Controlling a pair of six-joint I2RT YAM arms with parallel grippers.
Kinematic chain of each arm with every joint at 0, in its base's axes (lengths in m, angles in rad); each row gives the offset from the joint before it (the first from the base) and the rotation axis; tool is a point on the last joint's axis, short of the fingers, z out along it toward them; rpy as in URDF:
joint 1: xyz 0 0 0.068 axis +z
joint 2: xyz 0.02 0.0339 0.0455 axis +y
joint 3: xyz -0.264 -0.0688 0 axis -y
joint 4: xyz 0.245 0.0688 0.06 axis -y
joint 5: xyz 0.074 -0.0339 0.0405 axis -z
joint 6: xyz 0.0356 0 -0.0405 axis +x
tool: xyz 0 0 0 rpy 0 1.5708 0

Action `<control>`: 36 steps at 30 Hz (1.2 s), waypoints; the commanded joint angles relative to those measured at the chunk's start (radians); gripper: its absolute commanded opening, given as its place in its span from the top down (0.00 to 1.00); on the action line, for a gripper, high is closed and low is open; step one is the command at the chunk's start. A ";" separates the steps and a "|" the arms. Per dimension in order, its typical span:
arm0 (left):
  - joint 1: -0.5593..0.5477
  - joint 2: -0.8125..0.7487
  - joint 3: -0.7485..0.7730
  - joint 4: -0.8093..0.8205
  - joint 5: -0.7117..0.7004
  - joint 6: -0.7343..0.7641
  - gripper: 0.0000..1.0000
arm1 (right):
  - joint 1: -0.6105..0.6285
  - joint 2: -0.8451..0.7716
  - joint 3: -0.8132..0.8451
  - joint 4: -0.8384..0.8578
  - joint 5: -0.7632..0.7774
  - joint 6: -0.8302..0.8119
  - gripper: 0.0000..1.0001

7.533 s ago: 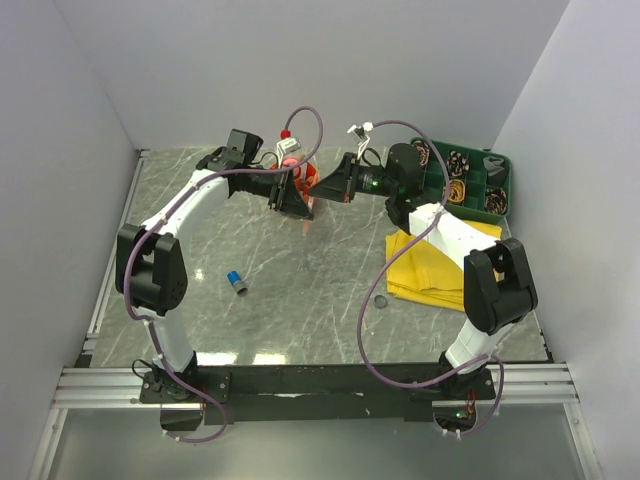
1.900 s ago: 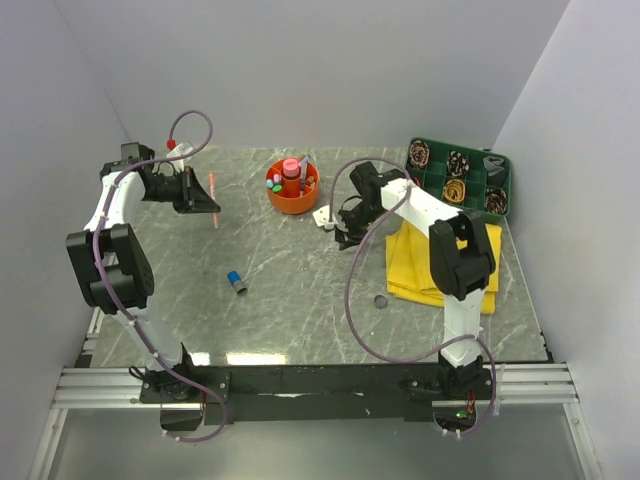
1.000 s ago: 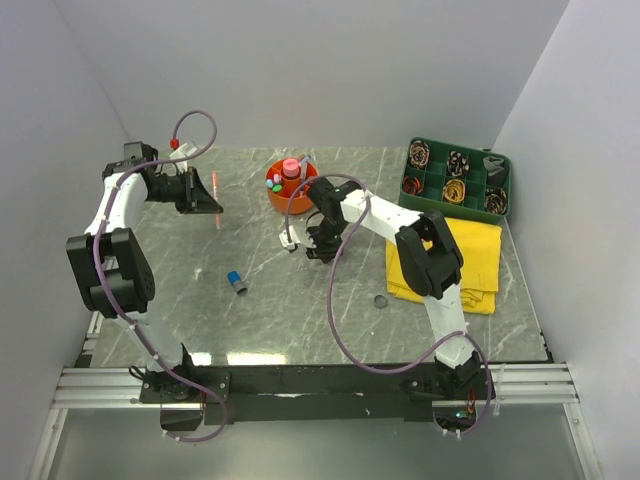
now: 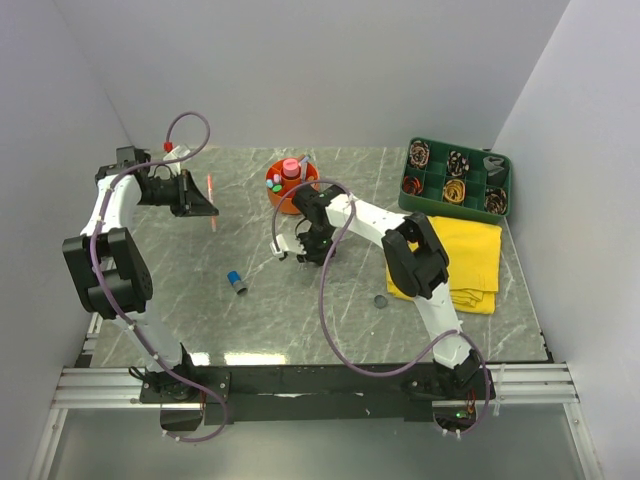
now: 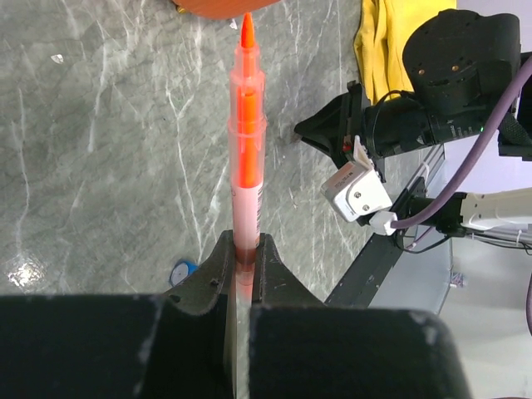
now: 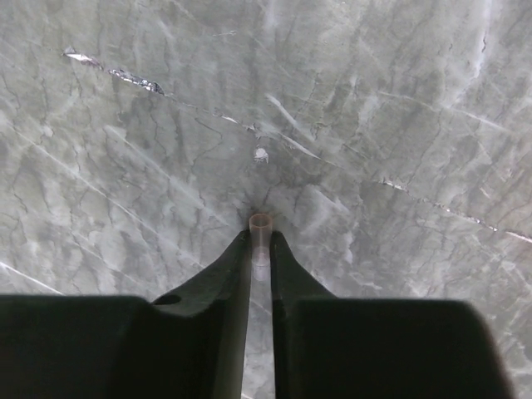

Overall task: Sort the stationery into containers
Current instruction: Pick up the pen cap from the center of the board.

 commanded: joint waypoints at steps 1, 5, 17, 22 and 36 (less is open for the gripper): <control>0.009 -0.037 -0.012 -0.005 0.040 0.028 0.98 | 0.009 0.048 0.040 -0.081 0.026 -0.006 0.93; 0.009 -0.054 -0.025 0.003 0.036 0.023 0.99 | 0.004 0.016 0.009 -0.073 0.003 -0.012 1.00; -0.069 0.045 0.202 -0.408 0.128 0.275 0.99 | 0.001 -0.488 -0.078 0.064 -0.079 0.112 1.00; -0.221 0.046 0.221 -0.405 0.171 0.264 0.99 | 0.009 -0.703 -0.230 0.357 0.056 0.241 1.00; -0.410 0.253 0.301 -0.382 0.579 0.016 0.99 | 0.009 -1.030 -0.954 1.463 0.176 -0.087 1.00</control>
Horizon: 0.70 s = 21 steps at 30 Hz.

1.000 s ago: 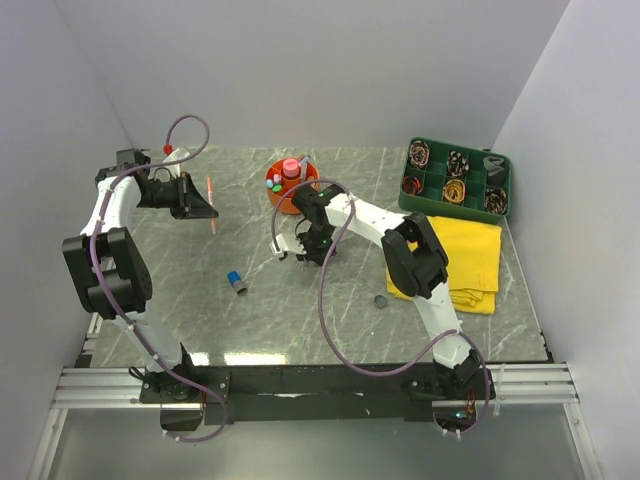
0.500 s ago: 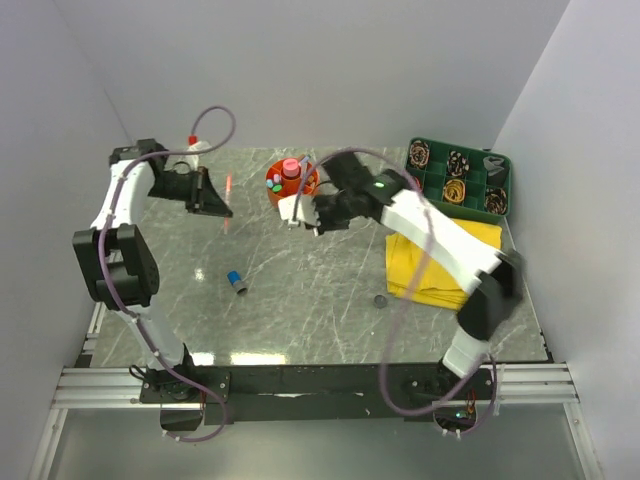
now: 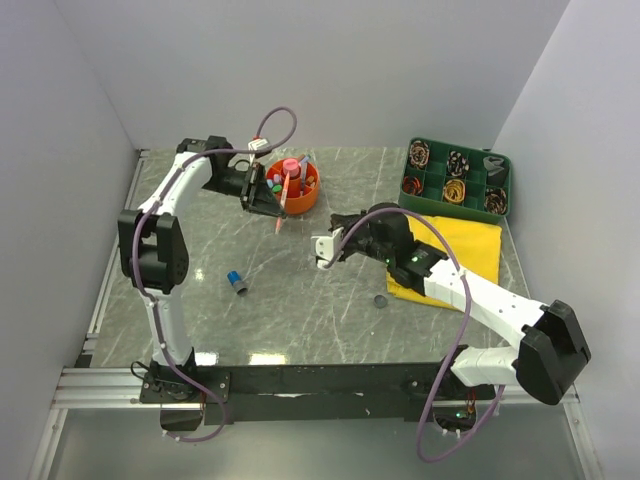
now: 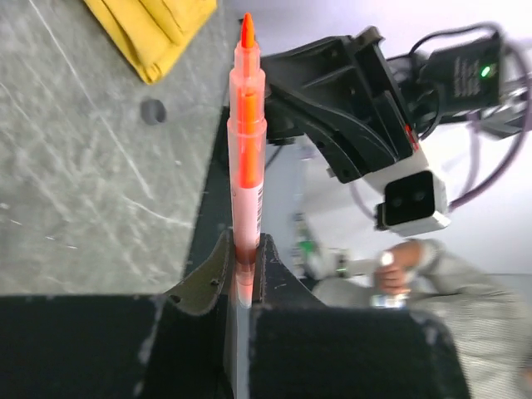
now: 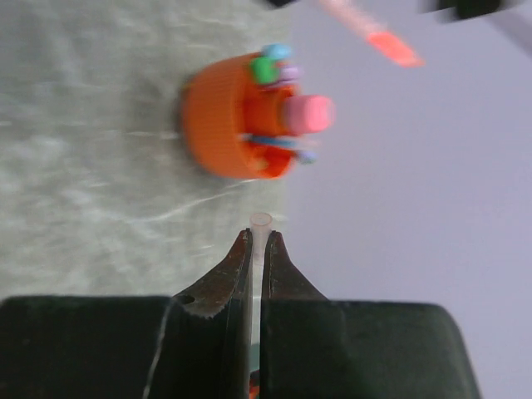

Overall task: Sort the stationery into containers
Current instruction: Pick up the pen cap from the center of the board, then close the pen cap on the pen.

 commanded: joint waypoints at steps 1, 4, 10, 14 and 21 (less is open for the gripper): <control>-0.006 0.049 -0.015 -0.001 0.212 -0.110 0.99 | 0.008 -0.035 -0.039 0.450 0.049 -0.119 1.00; -0.019 0.076 -0.013 0.120 0.110 -0.253 0.99 | 0.001 -0.009 -0.017 0.504 0.074 -0.118 1.00; -0.071 0.113 0.216 -0.039 -0.428 0.033 0.99 | -0.024 -0.033 0.030 0.388 -0.058 -0.121 1.00; -0.072 0.087 0.266 -0.043 -0.558 0.084 0.99 | -0.049 -0.087 -0.010 0.300 -0.142 -0.196 1.00; -0.117 -0.068 0.180 -0.046 -0.836 0.280 0.99 | -0.059 -0.128 -0.080 0.217 -0.074 -0.254 1.00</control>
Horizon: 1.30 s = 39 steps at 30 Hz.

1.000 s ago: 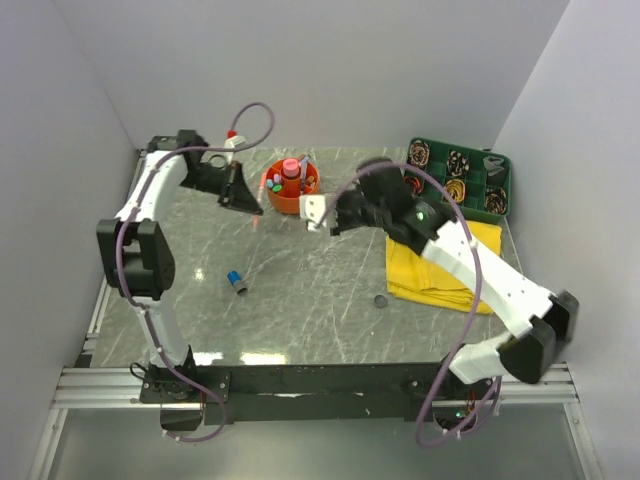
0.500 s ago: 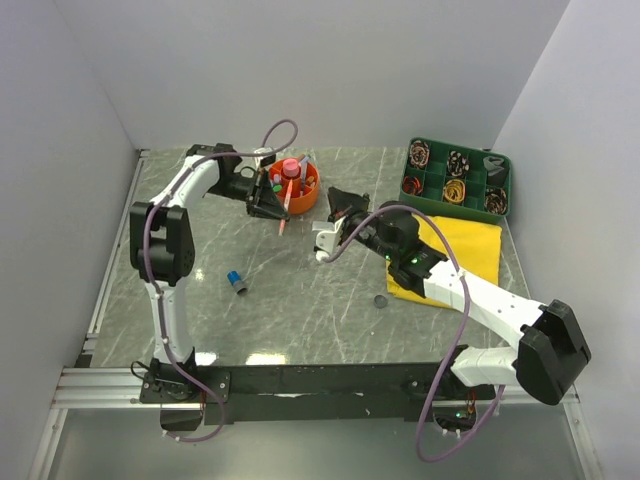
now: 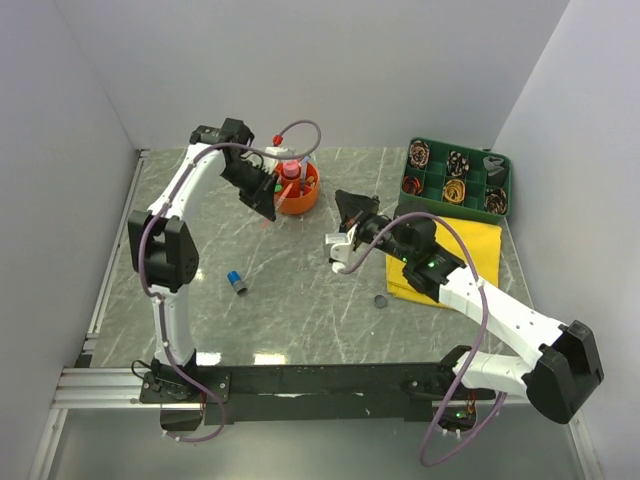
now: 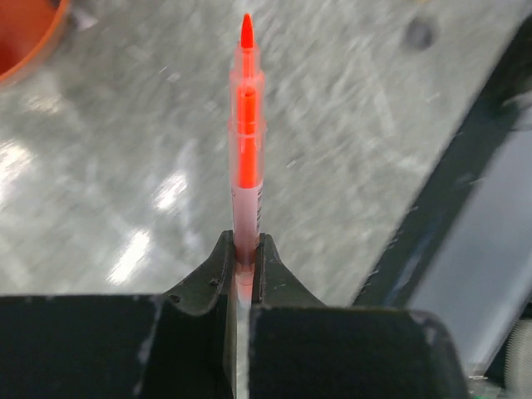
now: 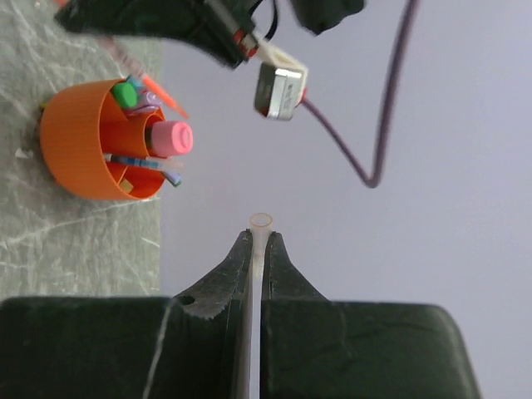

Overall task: Sort the stationery into containers
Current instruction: Close the pen cap on the pen.

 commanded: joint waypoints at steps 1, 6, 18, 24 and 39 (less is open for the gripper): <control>-0.028 -0.185 -0.063 -0.050 -0.207 0.168 0.99 | -0.004 -0.019 -0.058 -0.017 0.031 -0.076 1.00; -0.115 -0.331 -0.197 -0.050 -0.267 0.258 0.99 | 0.004 0.091 -0.063 0.031 0.078 -0.153 1.00; -0.299 -0.439 -0.397 -0.049 -0.206 0.202 0.99 | 0.015 0.159 -0.015 0.037 0.011 -0.270 1.00; -0.303 -0.417 -0.392 -0.047 -0.192 0.143 0.99 | 0.036 0.068 -0.050 -0.073 -0.026 -0.316 1.00; -0.292 -0.381 -0.384 -0.049 -0.183 0.102 0.99 | 0.104 0.076 0.005 -0.285 0.069 -0.380 1.00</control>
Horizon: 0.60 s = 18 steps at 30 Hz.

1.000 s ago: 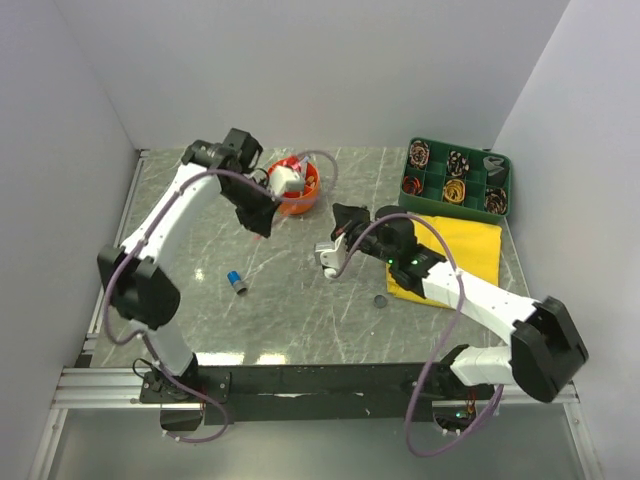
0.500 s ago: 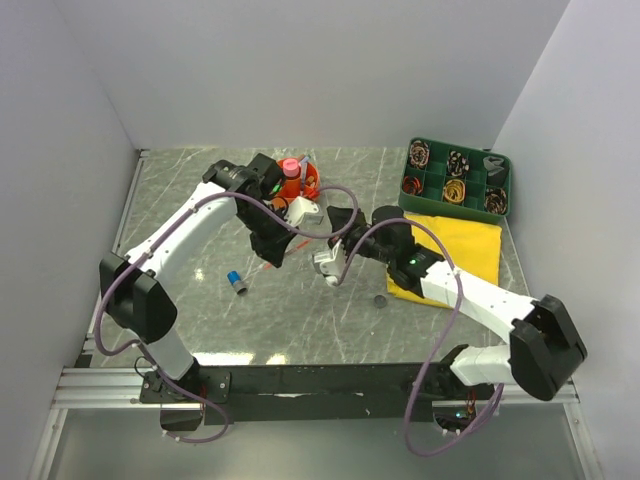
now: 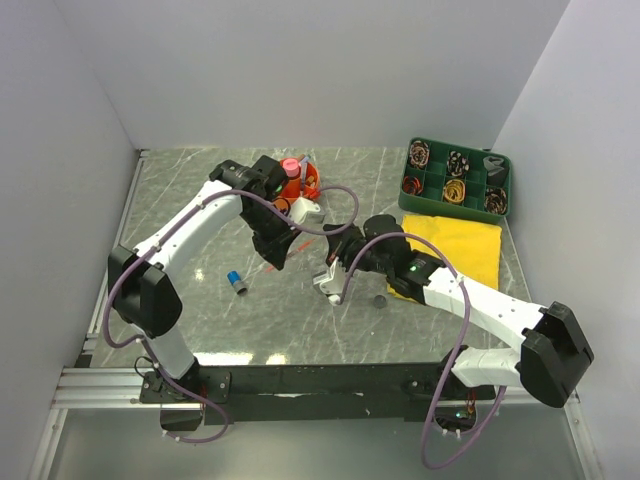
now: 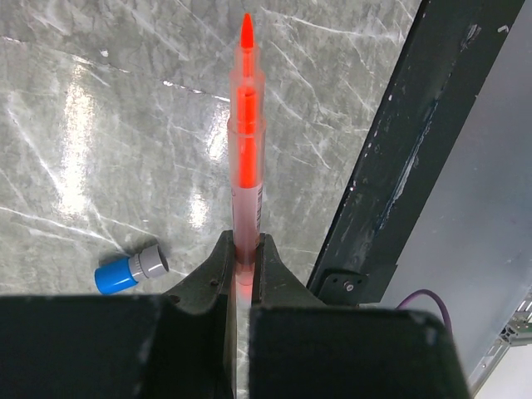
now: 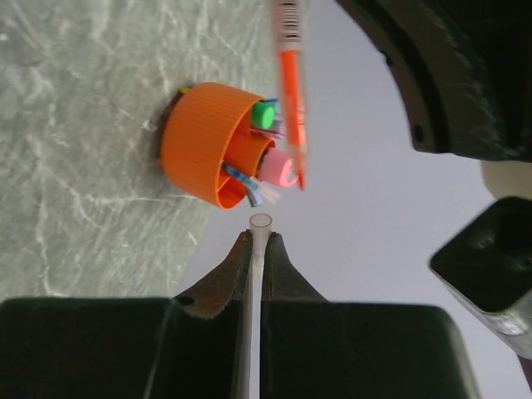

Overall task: Sort the stationery into containers
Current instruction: Close the pen cap on the pen.

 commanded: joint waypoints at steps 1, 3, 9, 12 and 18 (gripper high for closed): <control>0.006 0.003 0.014 -0.025 0.037 -0.030 0.99 | 0.012 -0.004 0.049 -0.066 0.044 -0.042 1.00; 0.007 0.010 0.017 -0.025 0.043 -0.033 0.99 | 0.018 -0.004 0.057 -0.078 0.062 -0.031 1.00; 0.019 0.036 0.018 -0.025 0.054 -0.038 0.99 | 0.024 0.002 0.066 -0.059 0.082 -0.002 1.00; 0.021 0.049 0.023 -0.025 0.054 -0.035 0.99 | 0.029 0.009 0.073 -0.049 0.081 0.006 1.00; 0.030 0.066 0.029 -0.025 0.066 -0.035 0.99 | 0.041 0.022 0.092 -0.084 0.078 0.004 1.00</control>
